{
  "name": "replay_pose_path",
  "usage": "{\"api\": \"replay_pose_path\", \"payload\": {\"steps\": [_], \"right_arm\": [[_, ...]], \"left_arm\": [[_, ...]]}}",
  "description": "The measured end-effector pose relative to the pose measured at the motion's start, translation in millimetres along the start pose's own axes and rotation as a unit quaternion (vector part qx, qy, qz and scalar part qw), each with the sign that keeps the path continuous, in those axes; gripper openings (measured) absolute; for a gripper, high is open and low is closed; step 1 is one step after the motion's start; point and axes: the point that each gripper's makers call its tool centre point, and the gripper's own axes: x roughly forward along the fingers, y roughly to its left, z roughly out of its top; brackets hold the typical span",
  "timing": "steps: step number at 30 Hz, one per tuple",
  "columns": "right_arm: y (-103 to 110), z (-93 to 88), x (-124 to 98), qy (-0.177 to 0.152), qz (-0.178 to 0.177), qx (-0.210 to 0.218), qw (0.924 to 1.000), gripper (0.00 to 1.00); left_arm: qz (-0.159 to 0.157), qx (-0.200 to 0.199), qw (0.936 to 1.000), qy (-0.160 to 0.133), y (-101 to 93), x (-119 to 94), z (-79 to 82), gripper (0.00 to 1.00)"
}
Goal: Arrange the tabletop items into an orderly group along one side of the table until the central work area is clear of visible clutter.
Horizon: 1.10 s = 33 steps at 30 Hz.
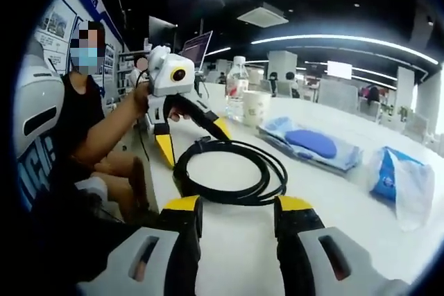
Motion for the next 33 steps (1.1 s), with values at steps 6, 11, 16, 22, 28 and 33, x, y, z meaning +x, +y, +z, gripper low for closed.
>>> {"api": "replay_pose_path", "payload": {"steps": [6,11,16,22,28,33], "right_arm": [[0.1,0.4,3.1,0.001,0.003,-0.012,0.9999,0.38],[4.4,1.0,5.2,-0.001,0.012,-0.018,0.9998,0.33],[7.8,-4.9,10.4,0.015,0.016,-0.028,0.9994,0.31],[7.6,-6.1,11.8,0.023,0.011,-0.051,0.9984,0.28],[7.5,-5.4,12.1,0.020,0.010,-0.060,0.9980,0.24],[10.9,-2.7,11.7,0.012,0.014,-0.065,0.9977,0.18]], "left_arm": [[0.001,0.000,1.0000,0.000,1.1,0.2,0.0,0.64],[0.003,-0.003,1.0000,-0.002,1.6,0.0,-0.3,0.64],[0.000,-0.007,1.0000,-0.007,0.7,0.6,-0.6,0.64],[-0.001,-0.007,0.9999,-0.009,0.1,0.8,-0.1,0.64],[0.001,-0.003,0.9999,-0.011,-0.3,0.8,0.8,0.64],[0.000,-0.005,0.9998,-0.022,0.2,-0.5,5.2,0.64]]}}
